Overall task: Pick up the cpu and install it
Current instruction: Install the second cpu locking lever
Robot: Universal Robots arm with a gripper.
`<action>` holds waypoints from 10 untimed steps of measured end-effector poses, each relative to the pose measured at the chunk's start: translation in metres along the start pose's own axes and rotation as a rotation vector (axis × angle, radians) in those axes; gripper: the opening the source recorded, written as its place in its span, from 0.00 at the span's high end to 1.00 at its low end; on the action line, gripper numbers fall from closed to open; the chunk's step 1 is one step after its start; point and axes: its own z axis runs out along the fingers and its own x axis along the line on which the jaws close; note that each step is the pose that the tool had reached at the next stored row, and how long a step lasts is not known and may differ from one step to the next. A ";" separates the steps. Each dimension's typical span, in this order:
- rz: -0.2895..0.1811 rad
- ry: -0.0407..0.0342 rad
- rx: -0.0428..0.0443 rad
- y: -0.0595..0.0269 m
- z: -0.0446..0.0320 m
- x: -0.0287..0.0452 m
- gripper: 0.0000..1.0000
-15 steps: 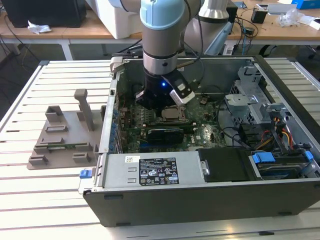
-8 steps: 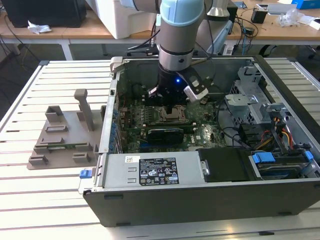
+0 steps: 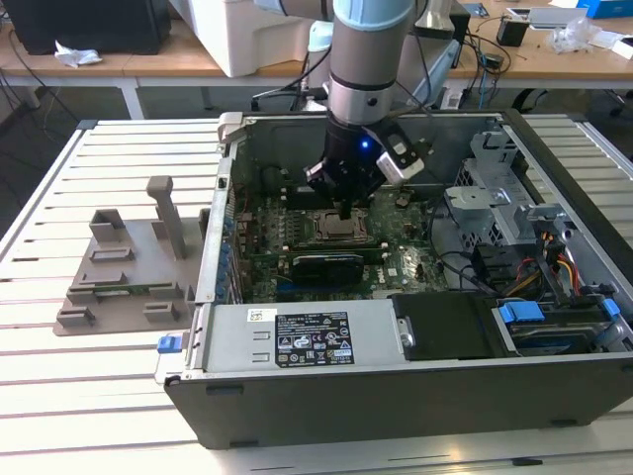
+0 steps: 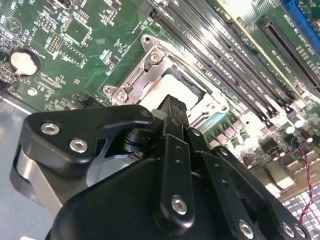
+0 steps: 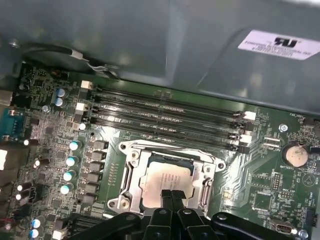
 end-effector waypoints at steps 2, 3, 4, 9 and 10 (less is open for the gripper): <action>0.000 0.0022 0.0120 0.0023 -0.0072 -0.0003 0.89; 0.001 0.0030 0.0161 0.0033 -0.0155 -0.0003 0.89; 0.000 0.0035 0.0185 0.0041 -0.0245 -0.0003 0.89; 0.001 0.0041 0.0215 0.0056 -0.0533 0.0002 0.89; 0.001 0.0039 0.0215 0.0057 -0.0571 0.0003 0.89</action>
